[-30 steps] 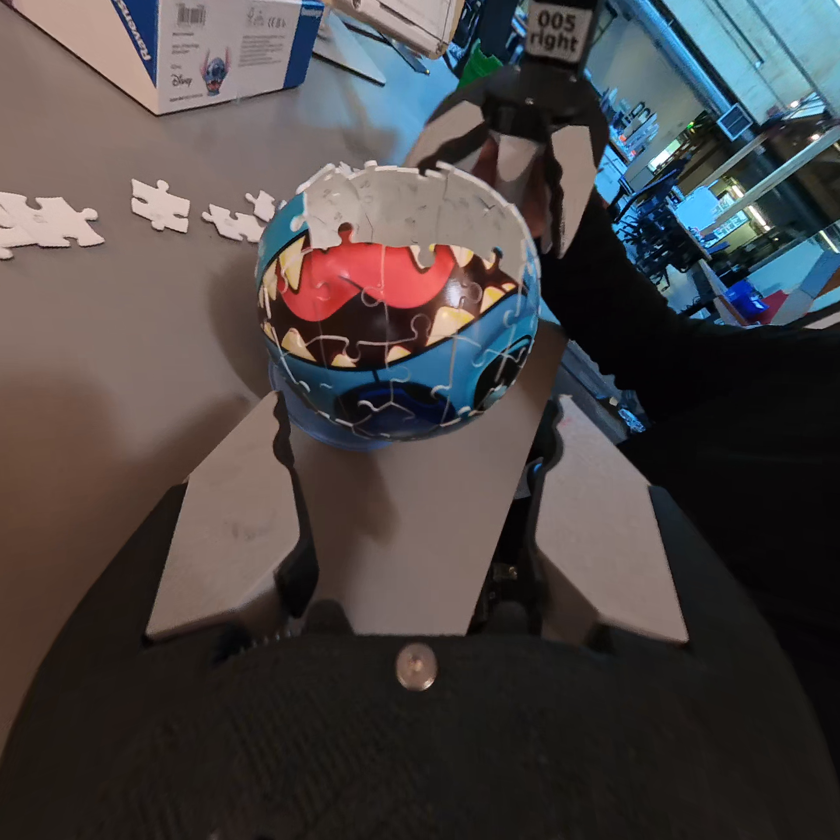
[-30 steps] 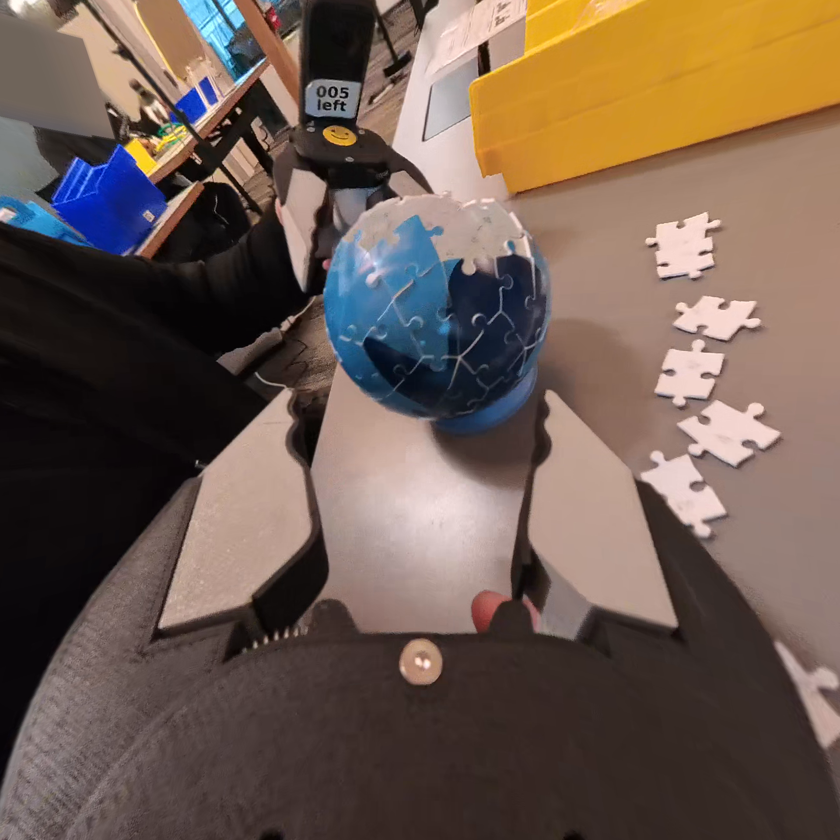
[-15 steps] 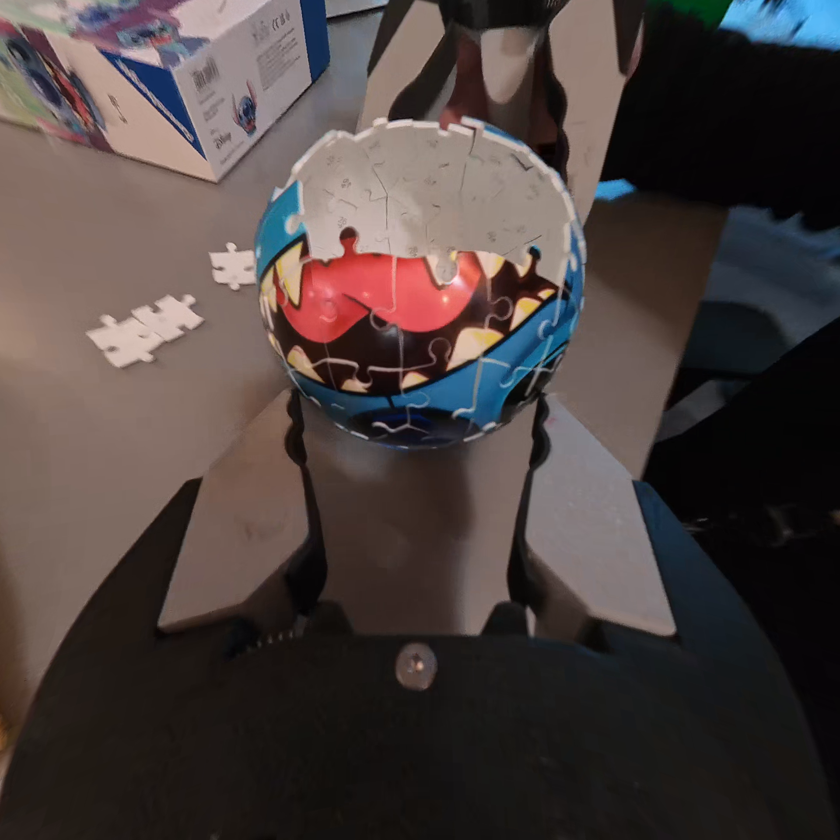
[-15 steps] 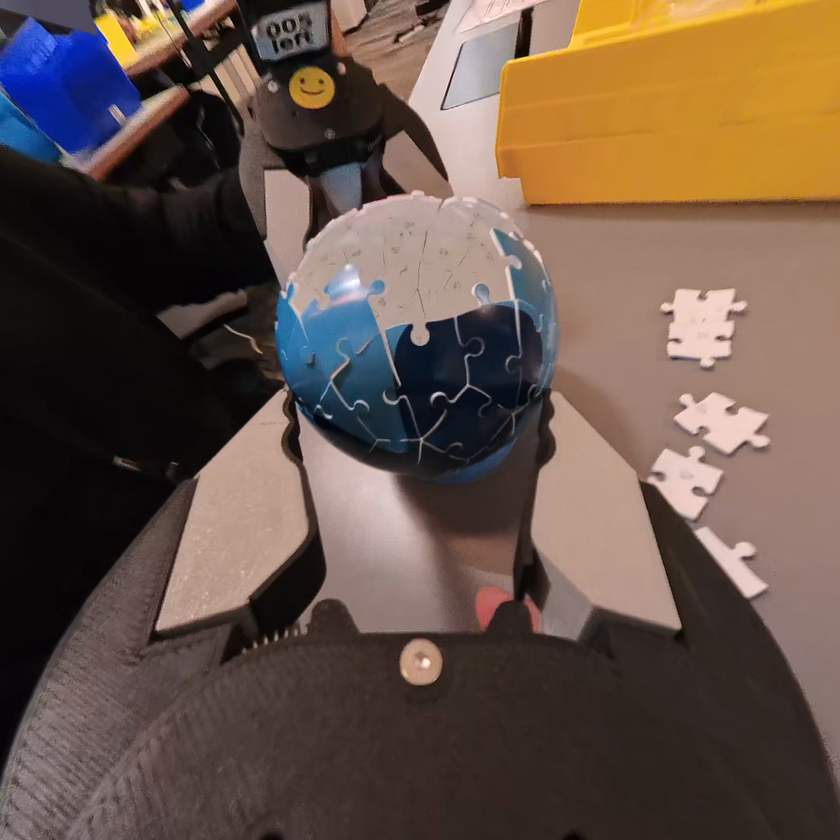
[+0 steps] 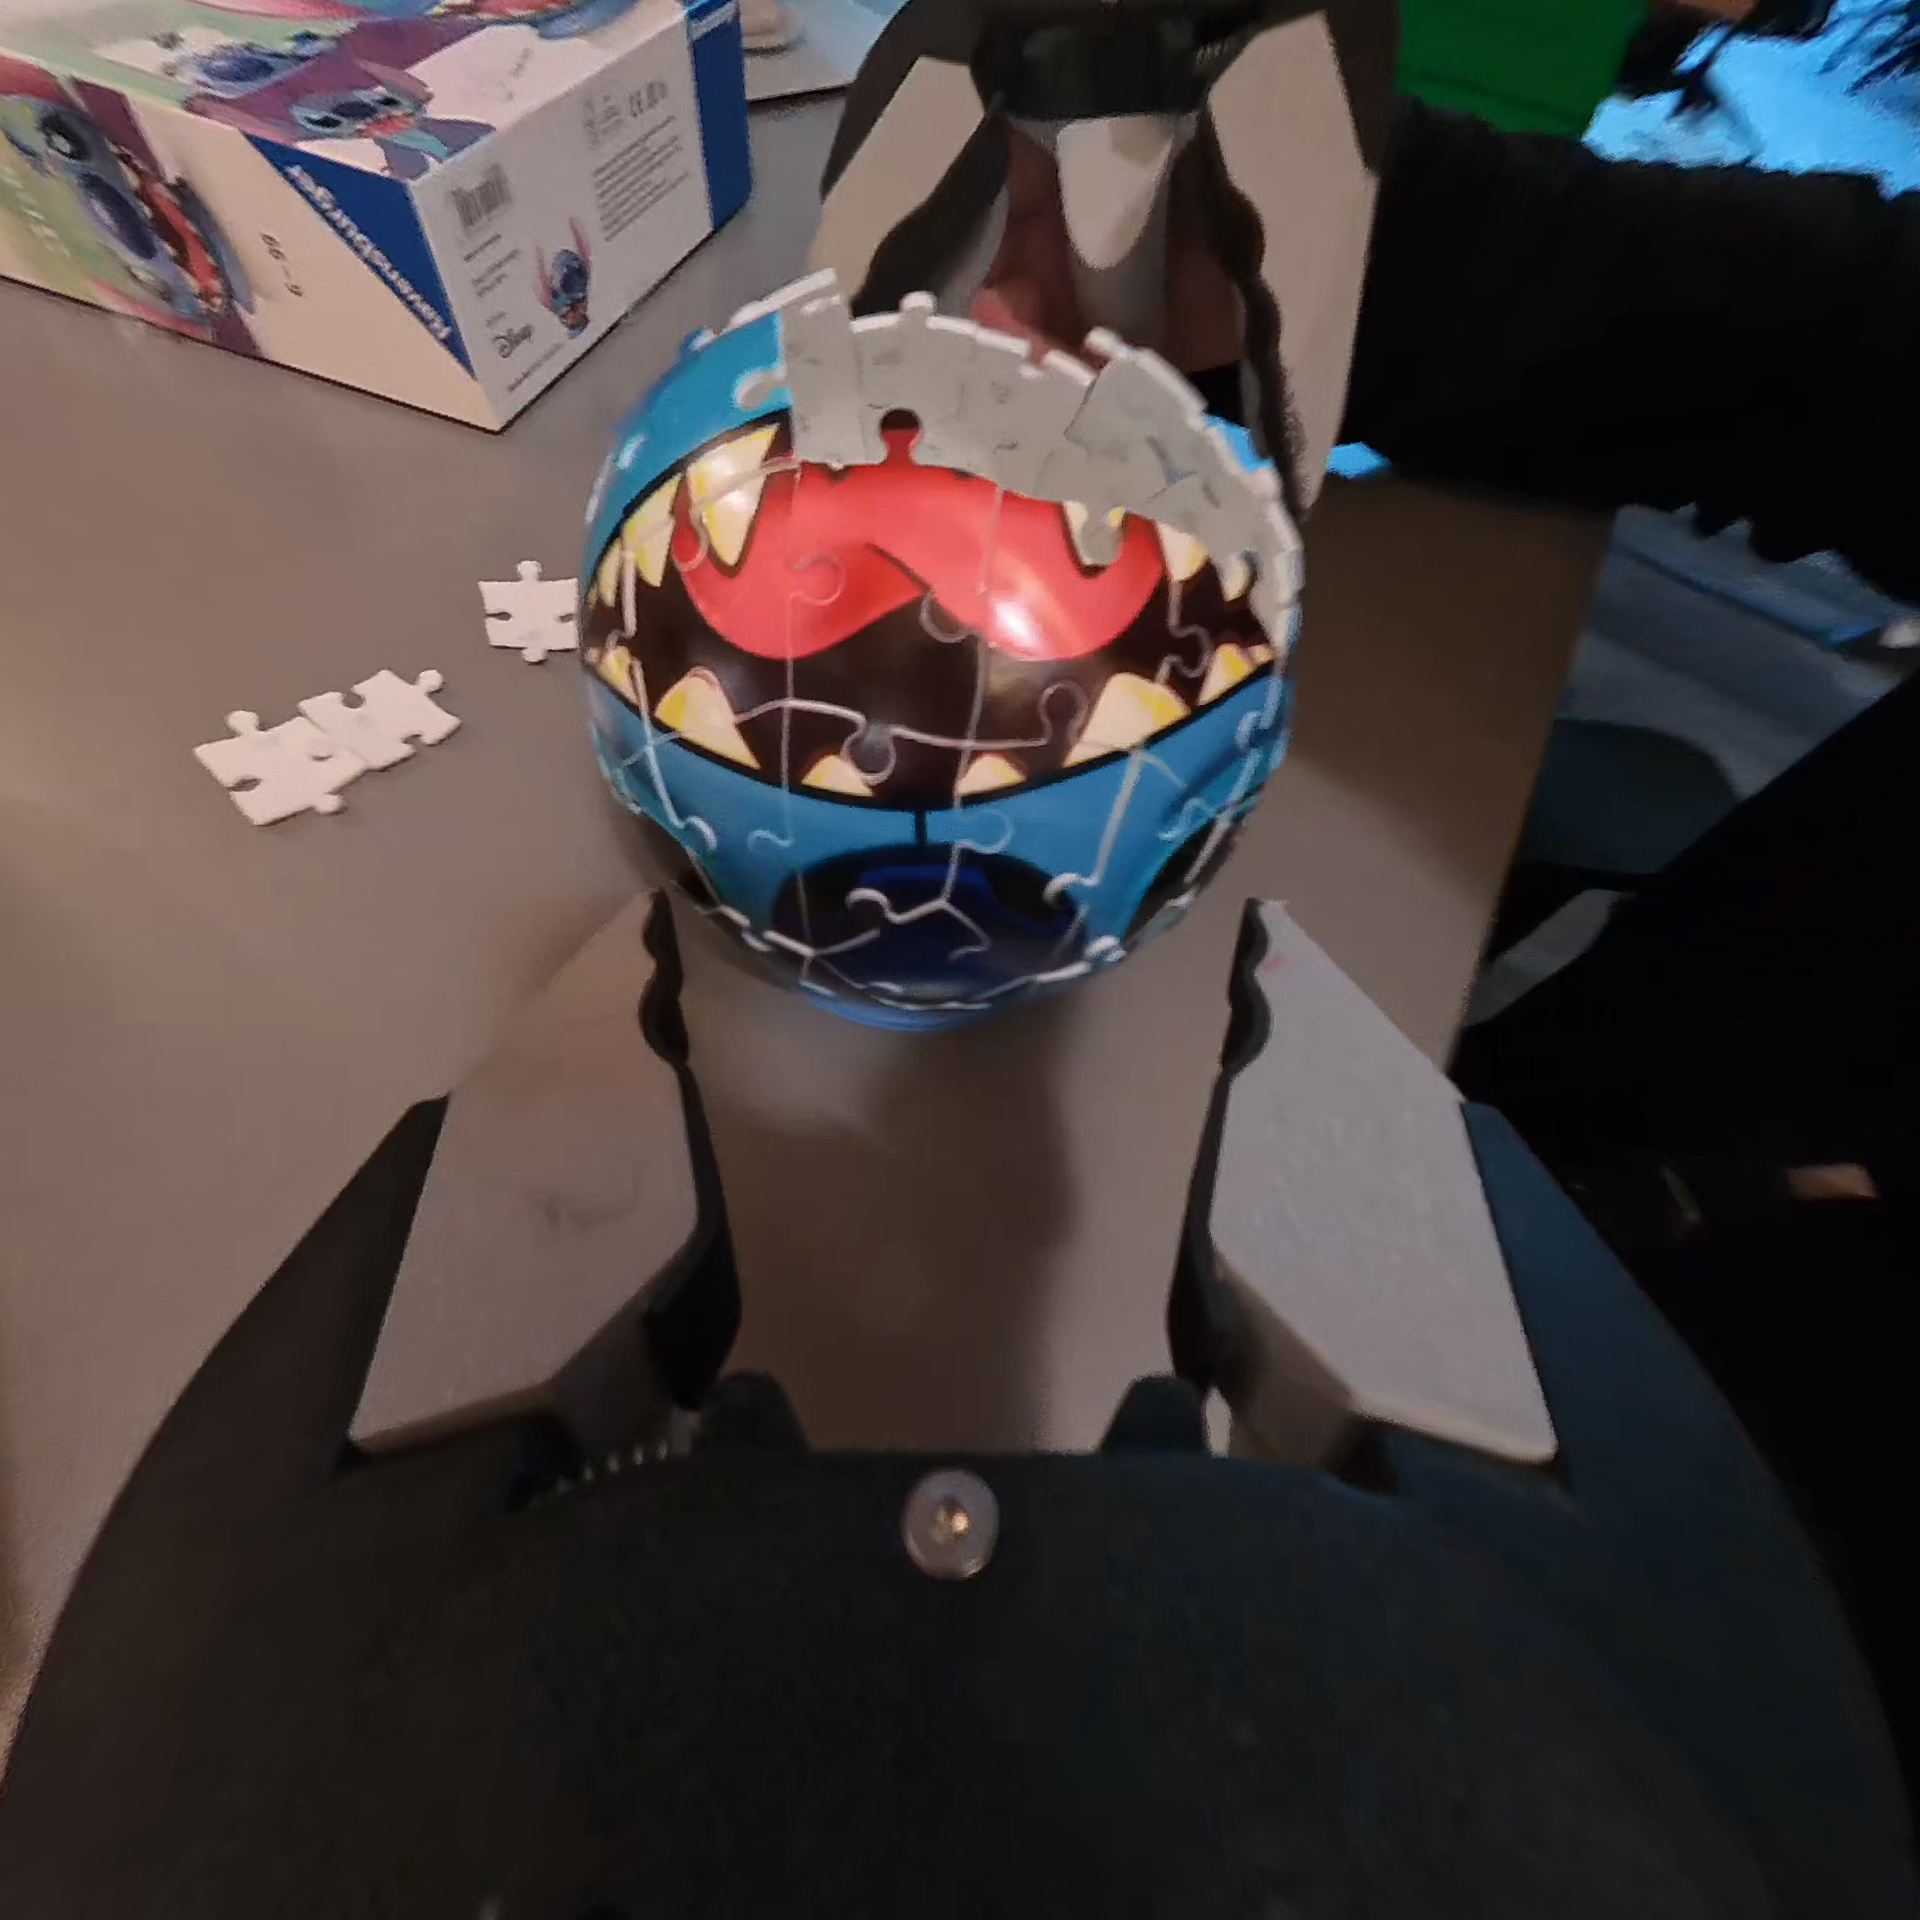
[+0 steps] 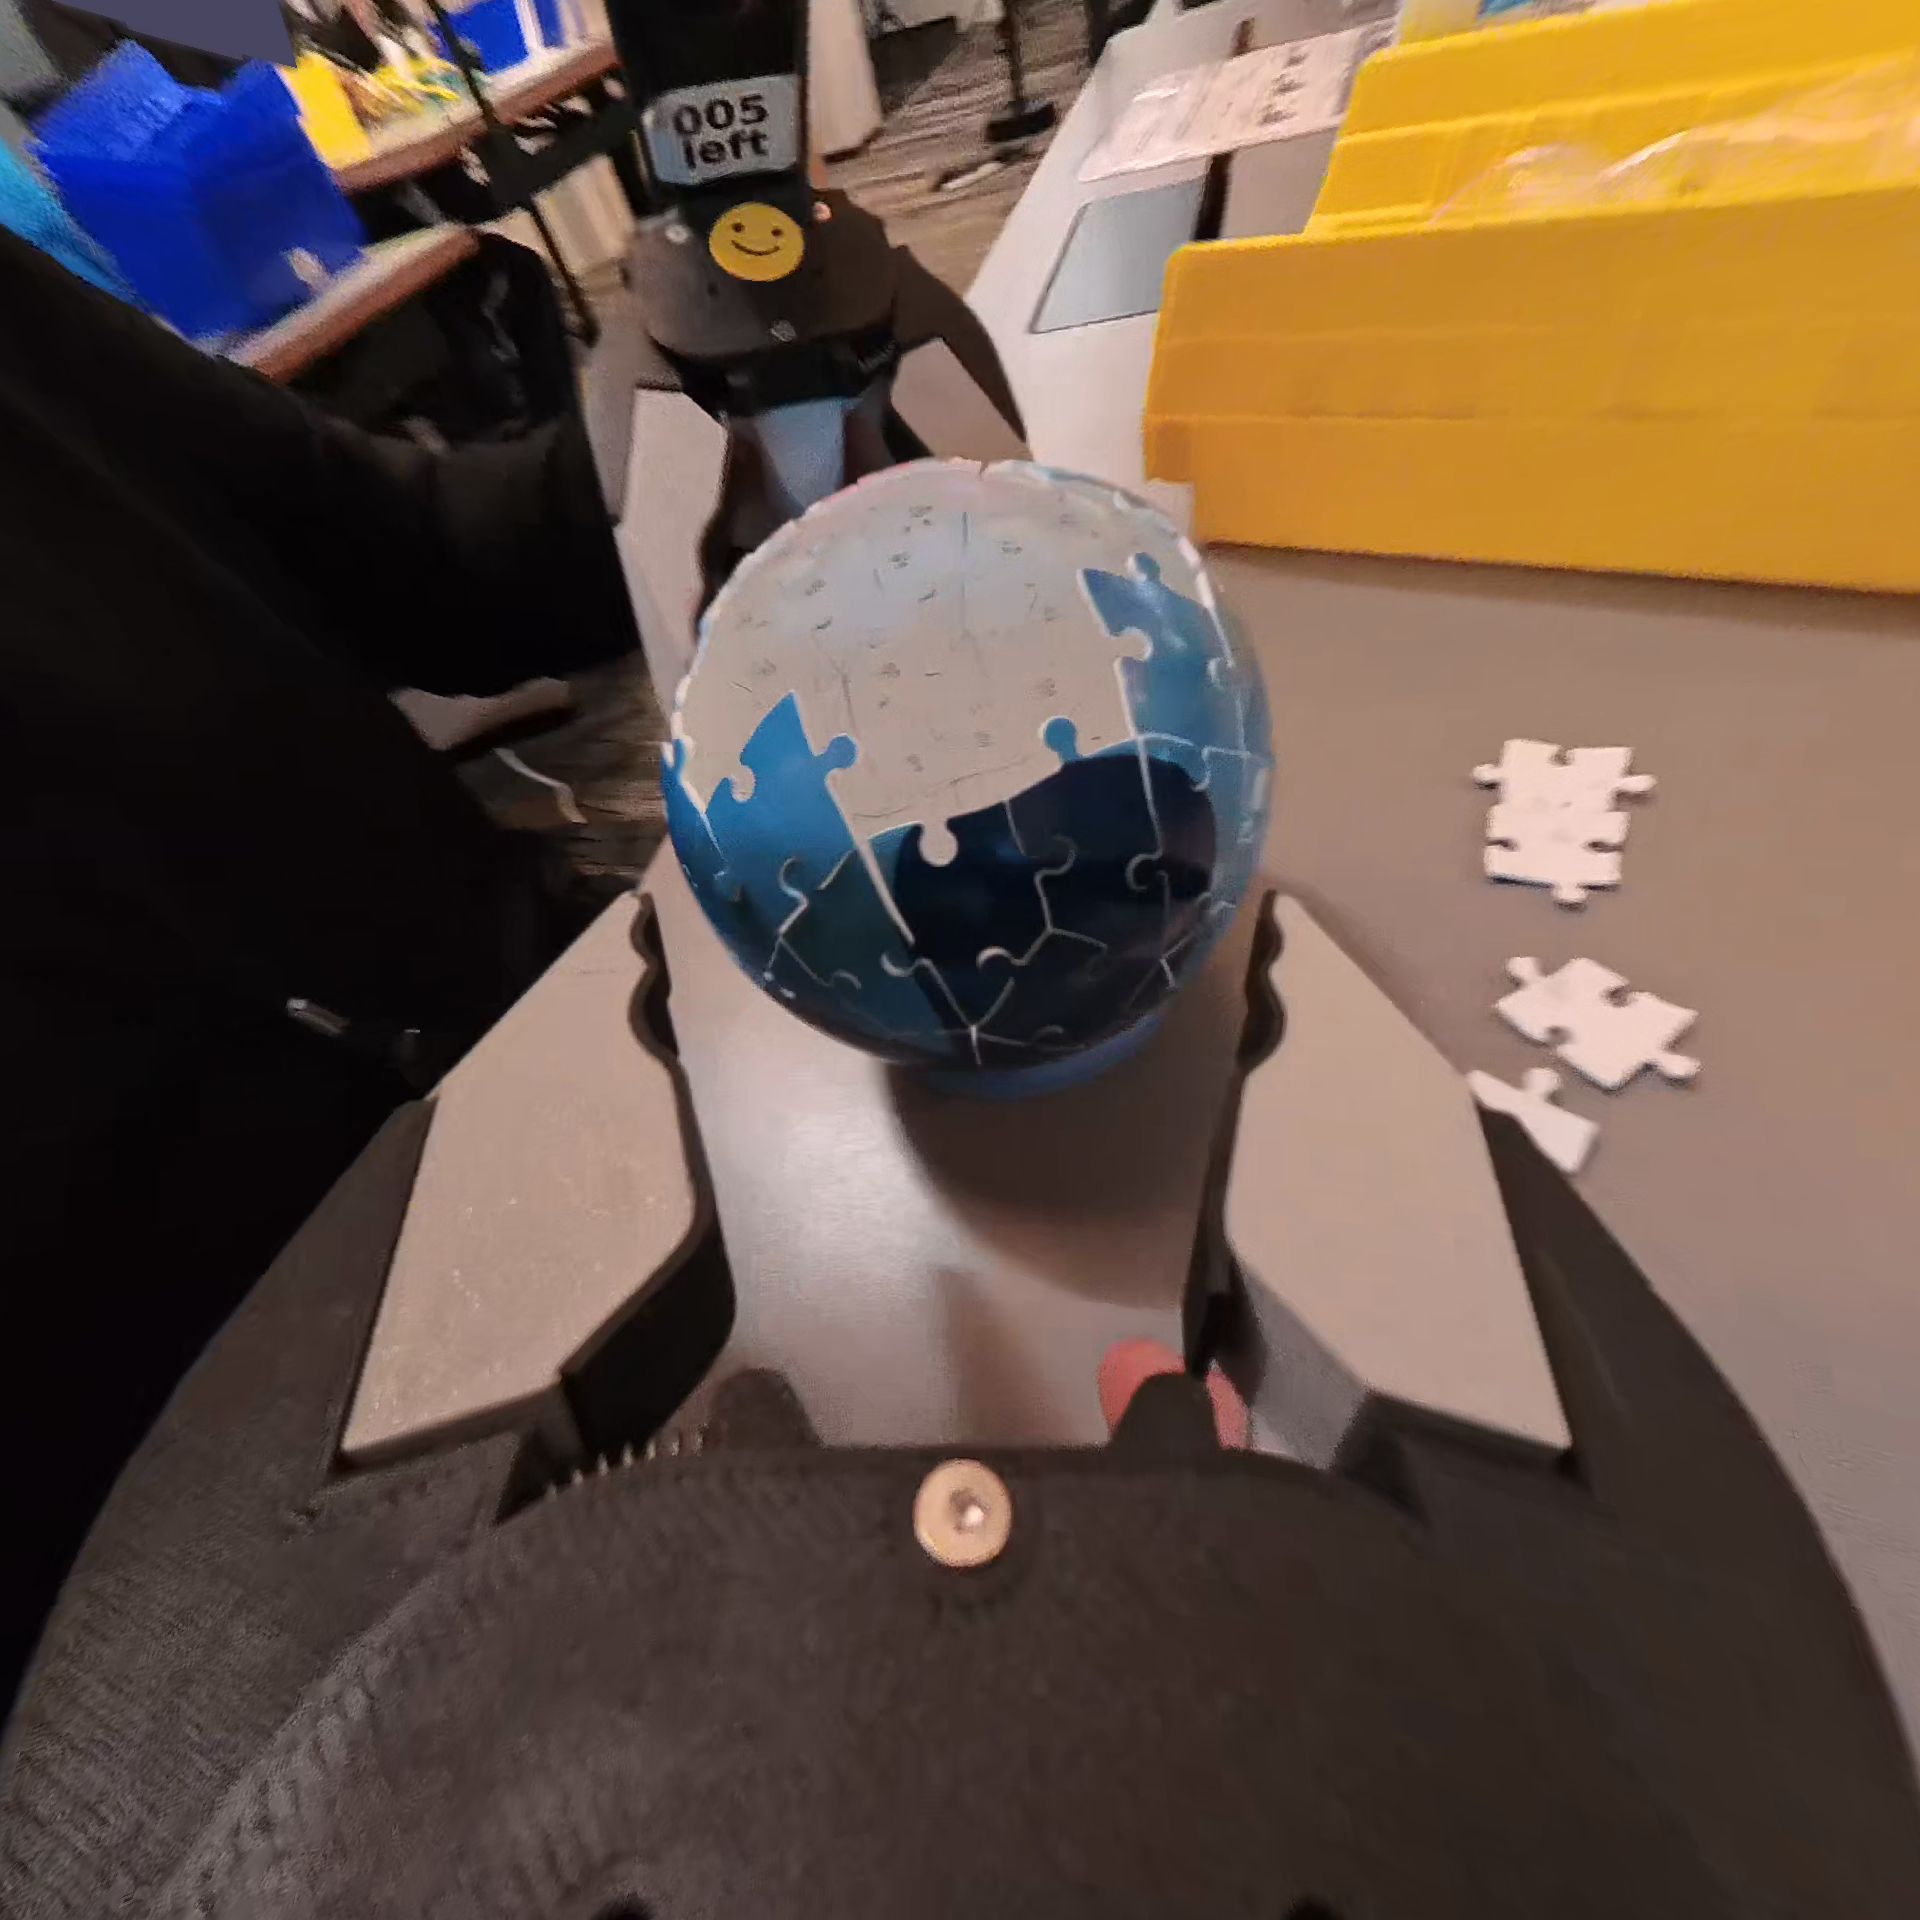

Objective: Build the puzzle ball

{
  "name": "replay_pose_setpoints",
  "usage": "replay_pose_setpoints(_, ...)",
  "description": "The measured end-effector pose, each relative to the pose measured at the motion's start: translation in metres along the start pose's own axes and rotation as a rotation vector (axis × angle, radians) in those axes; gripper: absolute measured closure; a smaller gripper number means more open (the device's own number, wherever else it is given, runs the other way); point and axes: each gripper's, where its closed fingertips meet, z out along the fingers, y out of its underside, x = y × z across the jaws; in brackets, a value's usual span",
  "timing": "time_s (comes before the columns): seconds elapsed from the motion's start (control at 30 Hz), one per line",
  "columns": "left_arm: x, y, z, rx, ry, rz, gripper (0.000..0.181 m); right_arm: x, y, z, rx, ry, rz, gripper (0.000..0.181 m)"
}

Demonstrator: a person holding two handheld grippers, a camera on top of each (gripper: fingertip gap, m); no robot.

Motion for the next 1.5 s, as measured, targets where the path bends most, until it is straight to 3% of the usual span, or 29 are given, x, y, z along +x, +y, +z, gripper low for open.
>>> replay_pose_setpoints(0.13,-0.006,0.002,0.004,-0.02,-0.059,0.108,0.082,0.004,0.001,0.01,0.008,-0.04,0.017,0.076)
replay_pose_setpoints(0.33,-0.014,0.002,0.002,-0.062,-0.119,0.278,0.083,0.005,0.002,0.011,-0.003,0.033,-0.142,0.078)
replay_pose_setpoints(0.43,-0.014,0.002,0.001,-0.075,-0.113,0.277,0.083,0.006,0.003,0.01,-0.027,0.077,-0.186,0.078)
replay_pose_setpoints(0.5,-0.014,0.0,-0.005,-0.062,-0.119,0.242,0.083,0.014,0.007,-0.005,-0.068,0.148,-0.192,0.077)
replay_pose_setpoints(0.6,-0.016,0.003,-0.021,-0.033,-0.154,0.221,0.084,0.031,0.014,-0.051,-0.075,0.296,-0.12,0.085)
replay_pose_setpoints(0.67,-0.018,0.009,-0.033,-0.029,-0.185,0.201,0.085,0.033,0.033,-0.078,-0.1,0.337,0.017,0.095)
replay_pose_setpoints(0.77,-0.017,0.016,-0.045,-0.029,-0.208,0.167,0.088,0.027,0.069,-0.092,-0.188,0.426,0.101,0.101)
replay_pose_setpoints(0.83,-0.017,0.019,-0.049,-0.026,-0.235,0.143,0.091,0.031,0.093,-0.094,-0.286,0.529,0.094,0.103)
replay_pose_setpoints(0.97,-0.005,0.023,-0.045,-0.056,-0.228,0.131,0.094,0.031,0.114,-0.08,-0.368,0.568,0.076,0.109)
replay_pose_setpoints(1.1,0.006,0.02,-0.045,-0.076,-0.255,0.157,0.097,0.035,0.109,-0.075,-0.339,0.586,0.058,0.159)
replay_pose_setpoints(1.33,0.048,0.0,-0.033,-0.039,-0.192,0.22,0.103,0.032,0.102,-0.075,-0.285,0.573,0.069,0.16)
replay_pose_setpoints(1.5,0.096,-0.014,-0.015,0.012,-0.207,0.417,0.117,-0.012,0.075,-0.069,-0.138,0.434,0.095,0.159)
